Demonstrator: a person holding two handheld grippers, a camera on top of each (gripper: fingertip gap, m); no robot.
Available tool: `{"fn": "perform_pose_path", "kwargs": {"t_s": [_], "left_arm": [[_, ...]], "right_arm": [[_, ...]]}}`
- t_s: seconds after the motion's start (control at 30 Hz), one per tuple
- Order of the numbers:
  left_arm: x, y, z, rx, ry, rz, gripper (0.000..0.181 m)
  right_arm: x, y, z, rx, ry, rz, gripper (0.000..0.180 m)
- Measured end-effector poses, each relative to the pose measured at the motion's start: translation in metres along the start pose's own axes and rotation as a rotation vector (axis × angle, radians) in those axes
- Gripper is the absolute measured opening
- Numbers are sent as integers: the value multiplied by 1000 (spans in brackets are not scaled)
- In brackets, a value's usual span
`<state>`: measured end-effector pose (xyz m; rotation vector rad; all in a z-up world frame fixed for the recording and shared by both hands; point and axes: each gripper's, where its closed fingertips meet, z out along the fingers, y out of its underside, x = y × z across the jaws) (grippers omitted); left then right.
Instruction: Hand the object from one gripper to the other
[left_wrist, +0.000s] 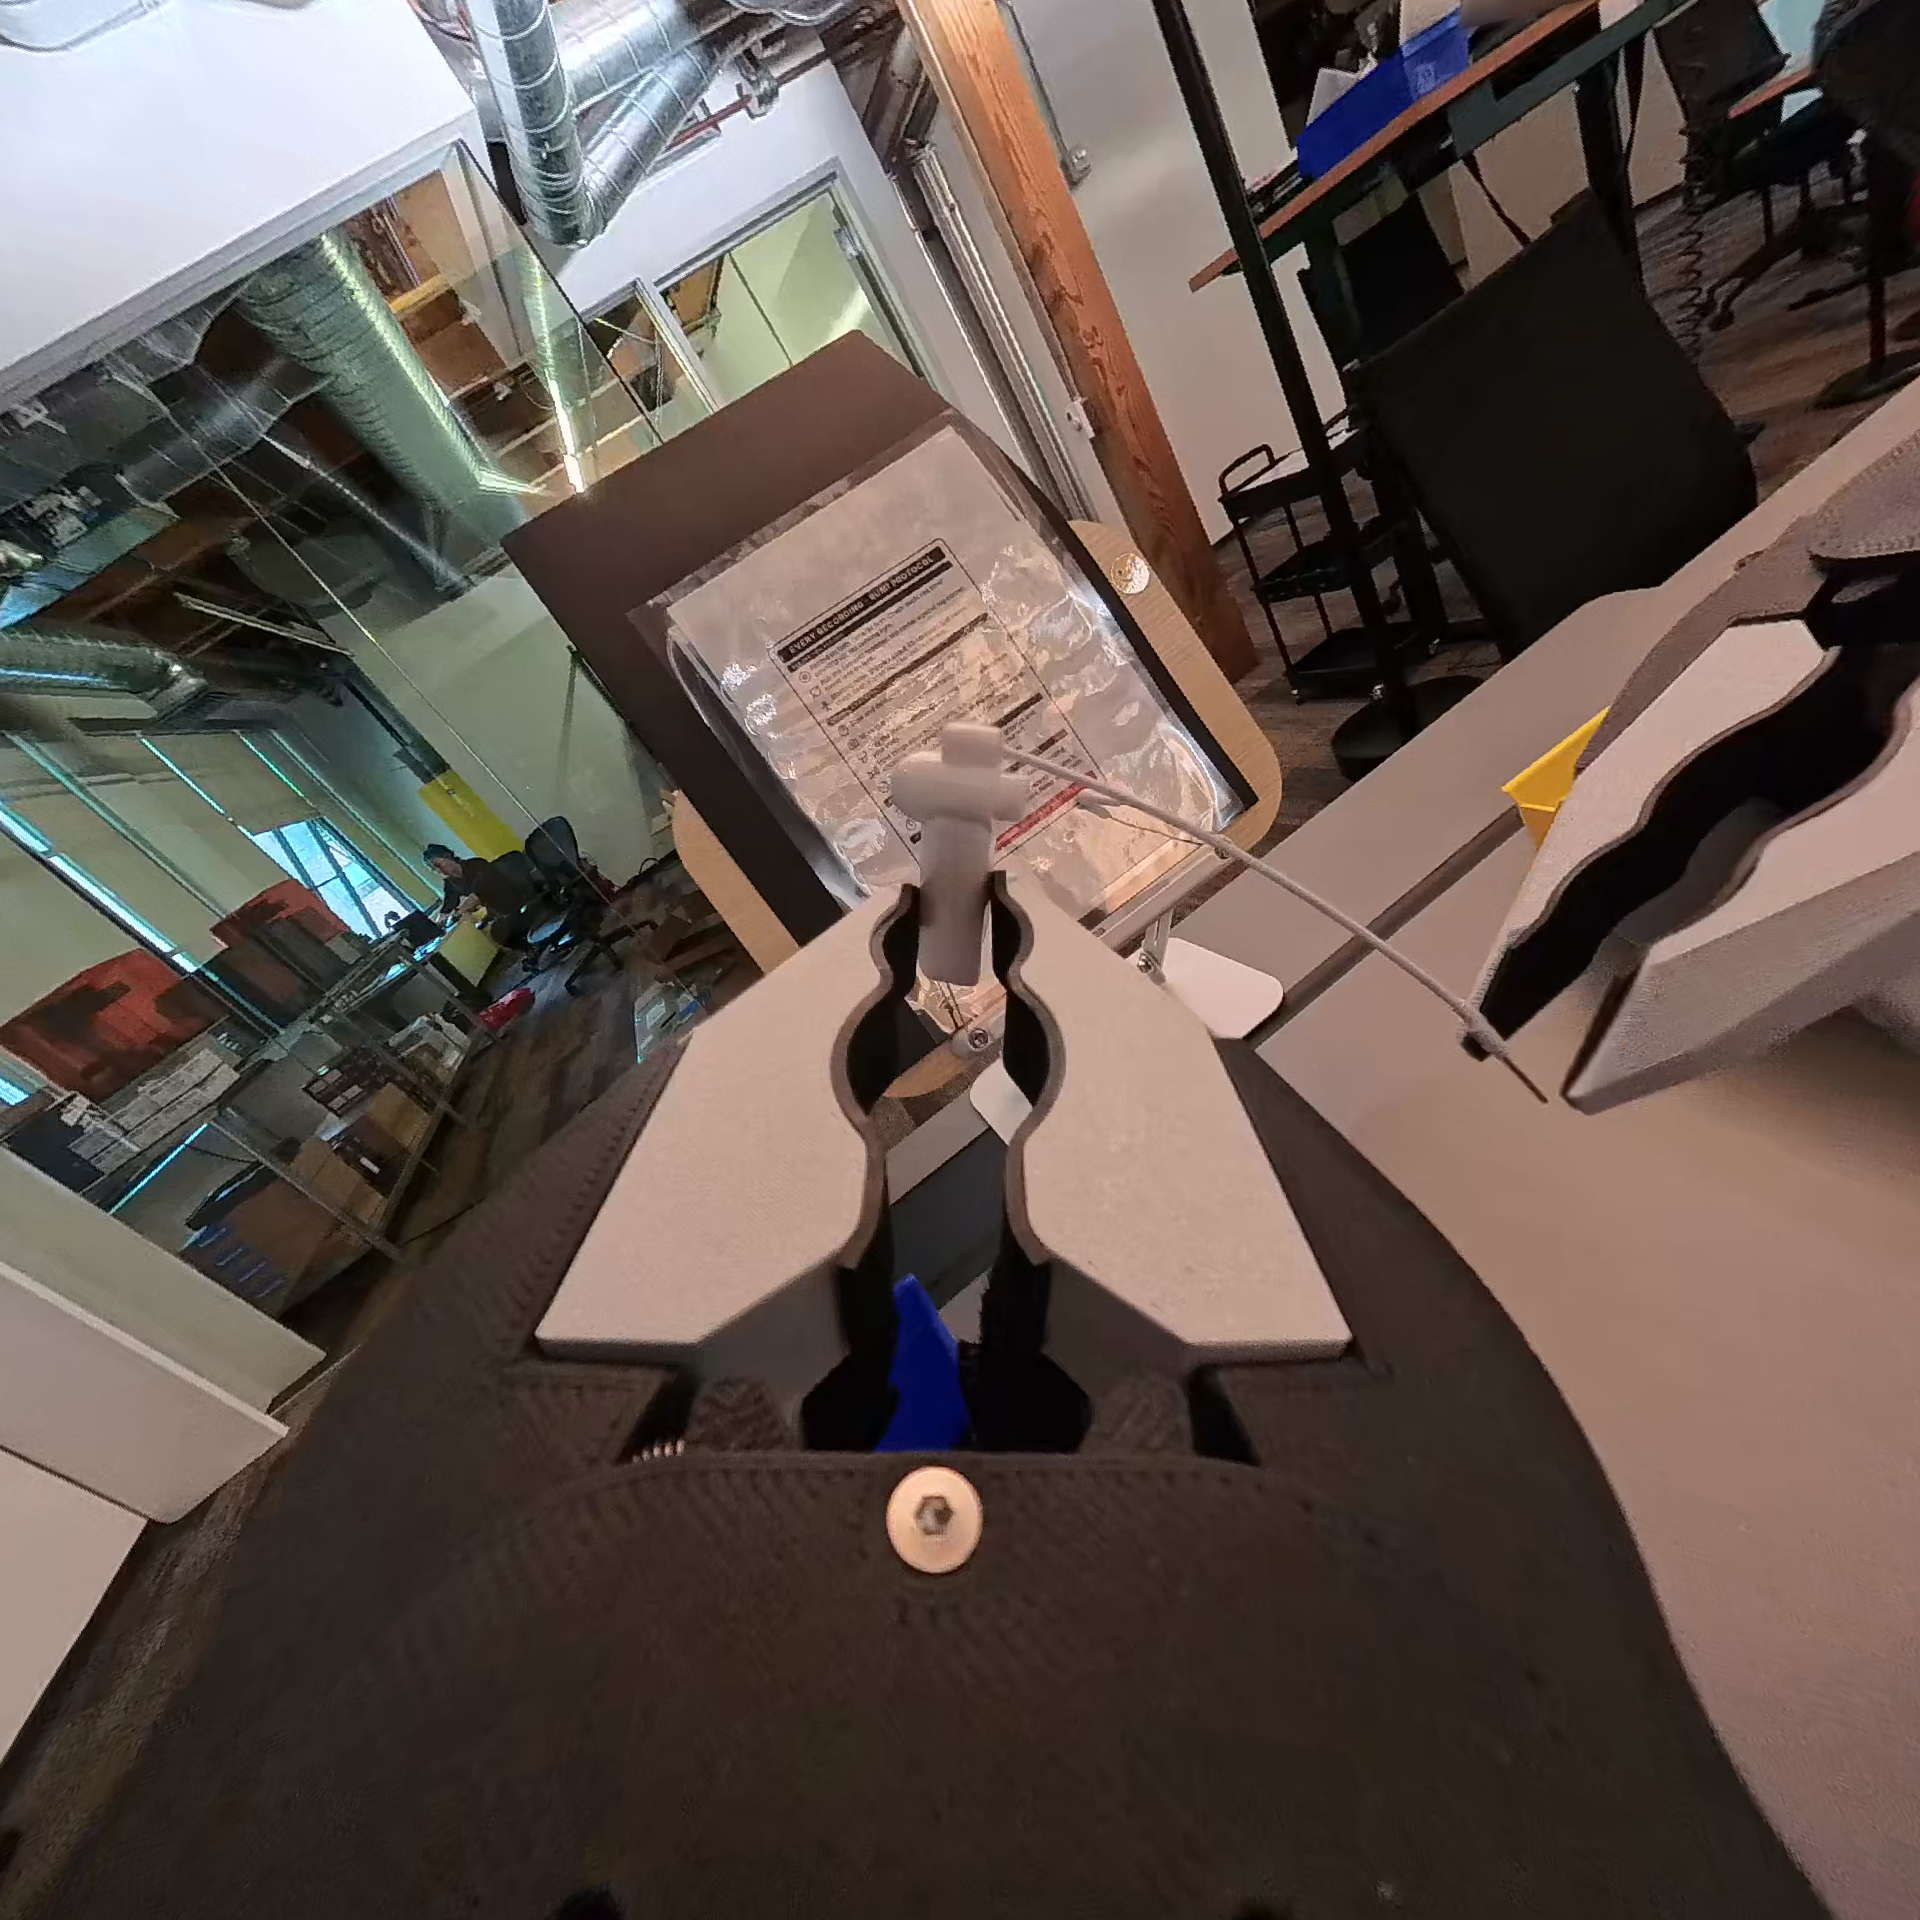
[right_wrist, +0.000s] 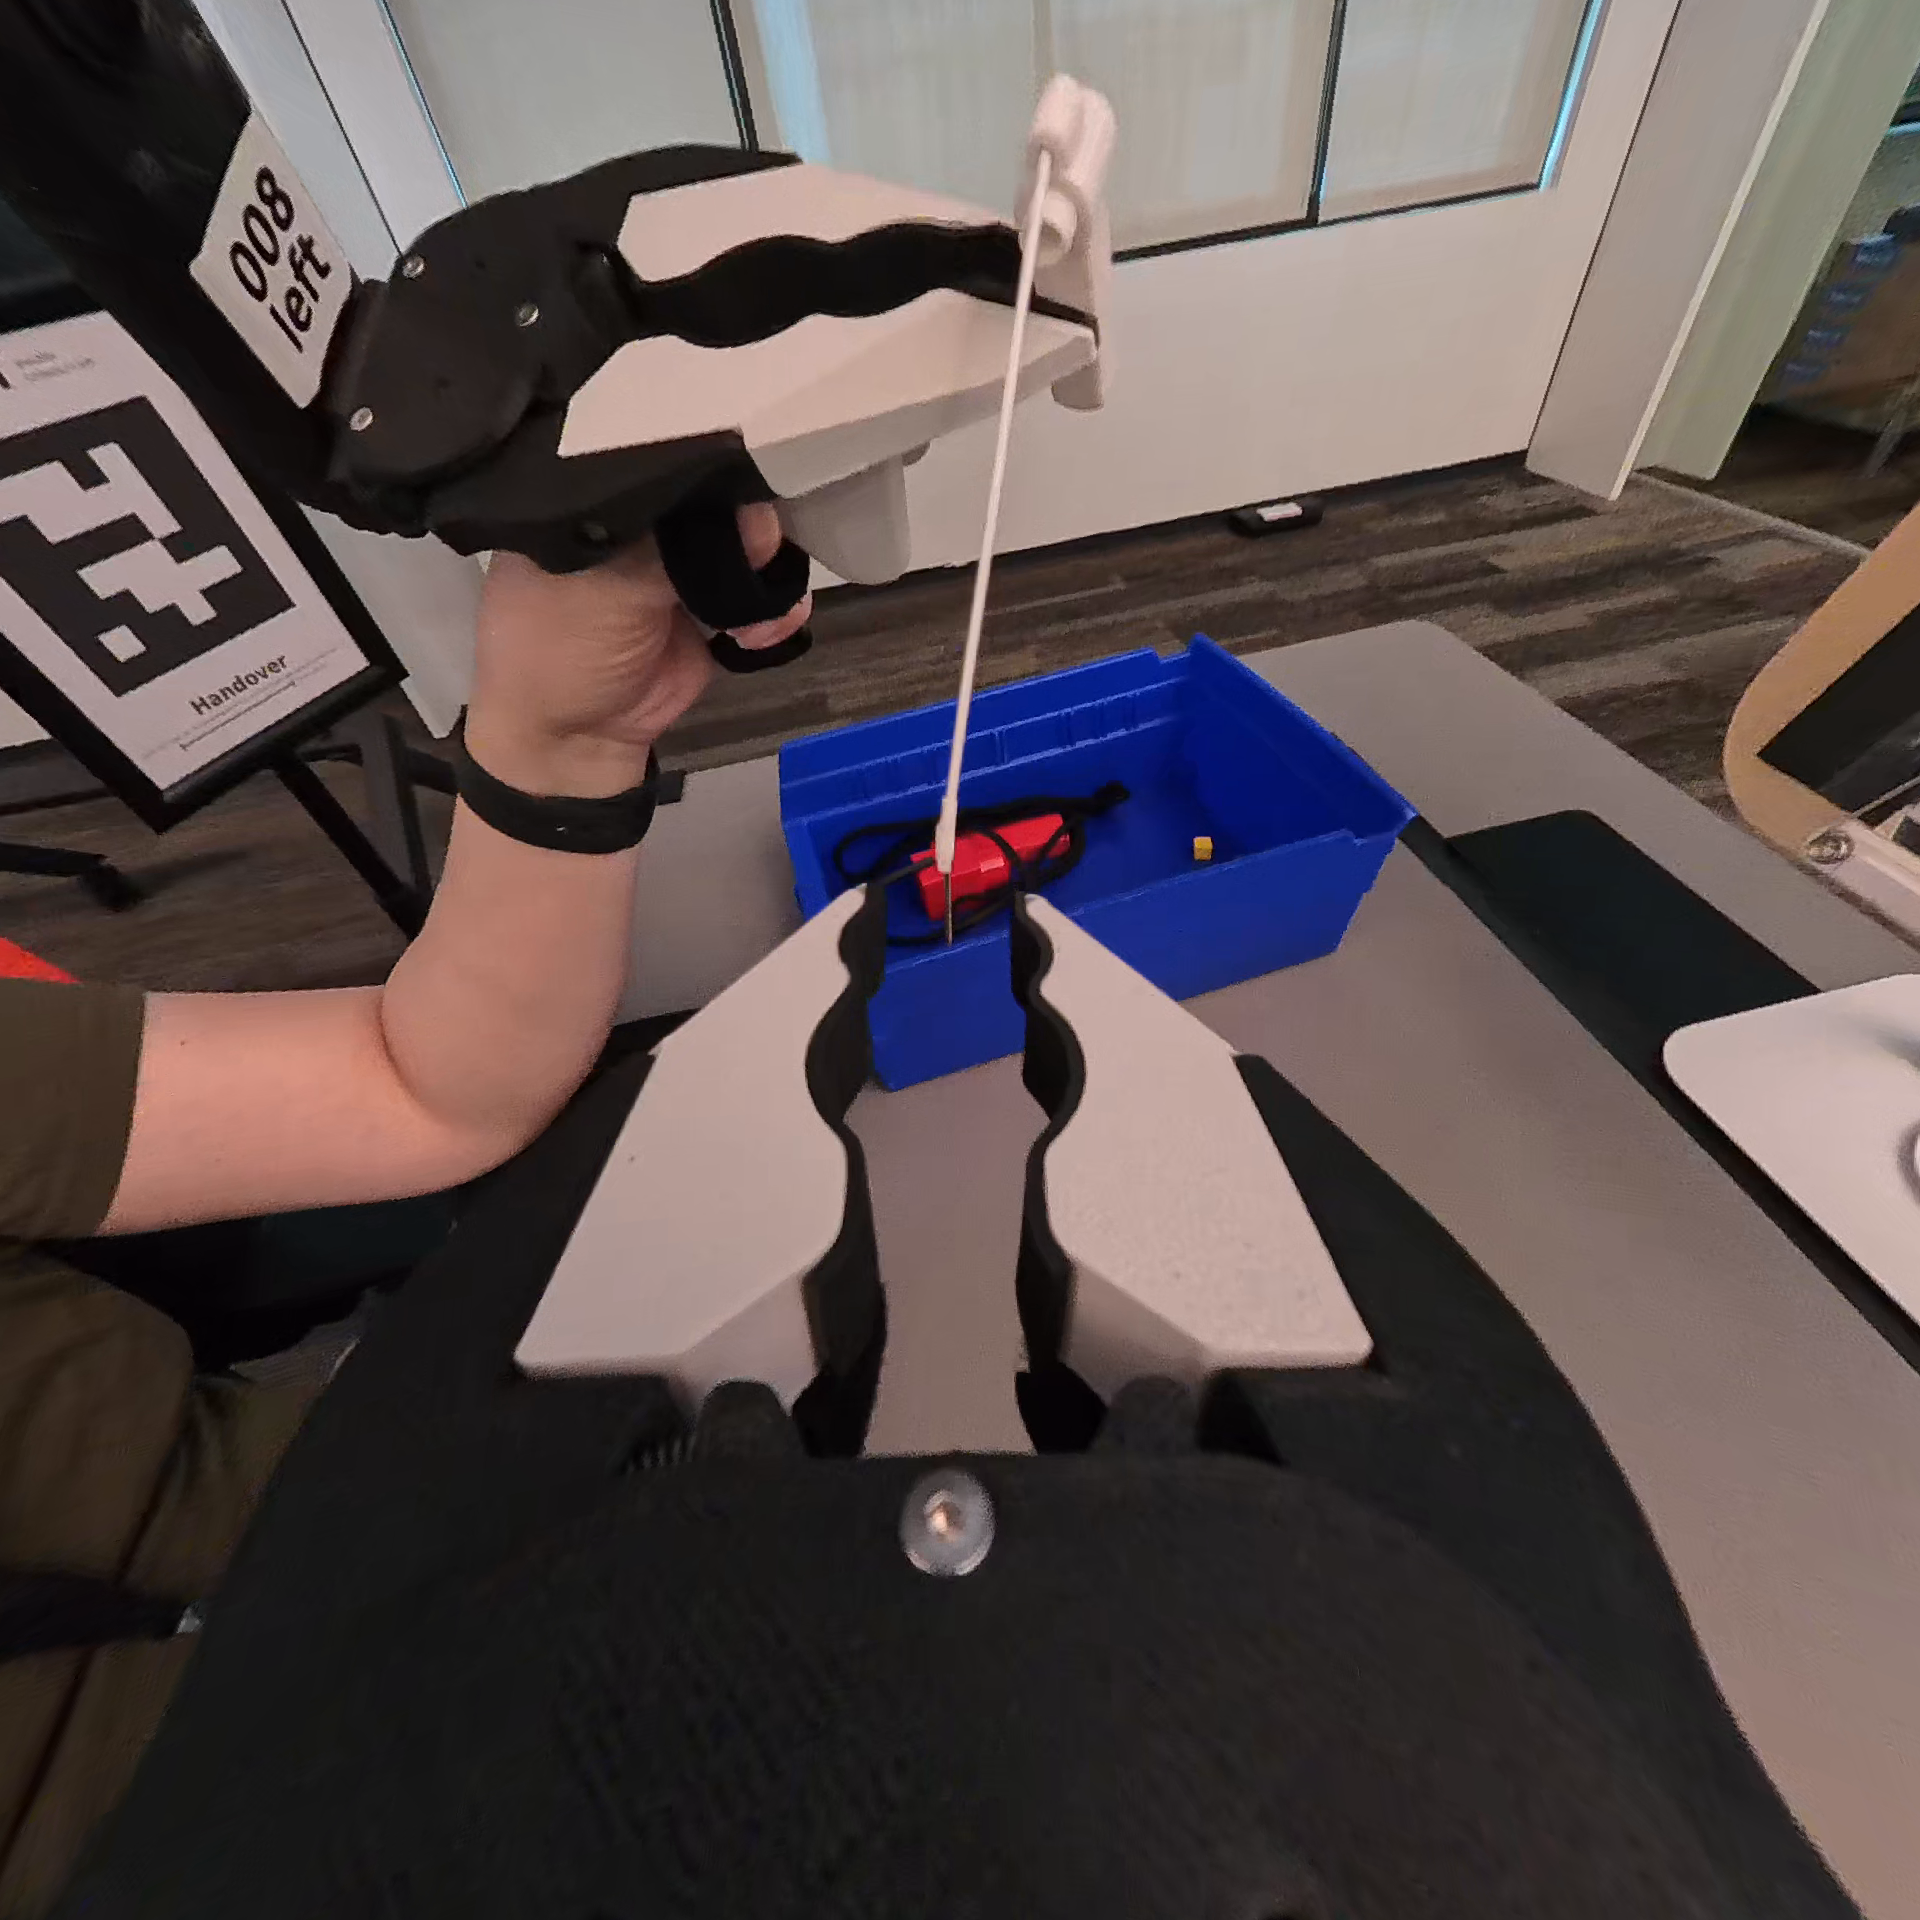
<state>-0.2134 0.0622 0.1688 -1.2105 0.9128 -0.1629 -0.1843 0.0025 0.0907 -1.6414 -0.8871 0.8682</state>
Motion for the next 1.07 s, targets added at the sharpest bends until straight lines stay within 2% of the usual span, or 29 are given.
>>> {"fn": "perform_pose_path", "kwargs": {"t_s": [0.1,0.2,0.47,0.63,0.67,0.8,0.97,1.07], "left_arm": [[1,0,0,0,10,-5,12],[2,-1,-1,3,16,-9,12],[3,-5,-3,47,45,-80,12],[2,-4,-5,35,84,-149,51],[1,-4,-6,35,87,-158,53],[2,-9,-13,71,138,-203,53],[8,-15,-20,77,155,-140,51],[23,-23,-24,69,186,-125,27]], "right_arm": [[-5,0,4,9,-32,-9,16],[-2,4,4,-17,-11,-48,0],[3,-8,-7,40,30,-107,0],[16,-24,-23,108,177,-228,0],[19,-28,-28,124,209,-256,0],[27,-37,-44,151,326,-360,0],[33,-38,-55,147,359,-368,0],[33,-44,-59,185,379,-374,0]]}}
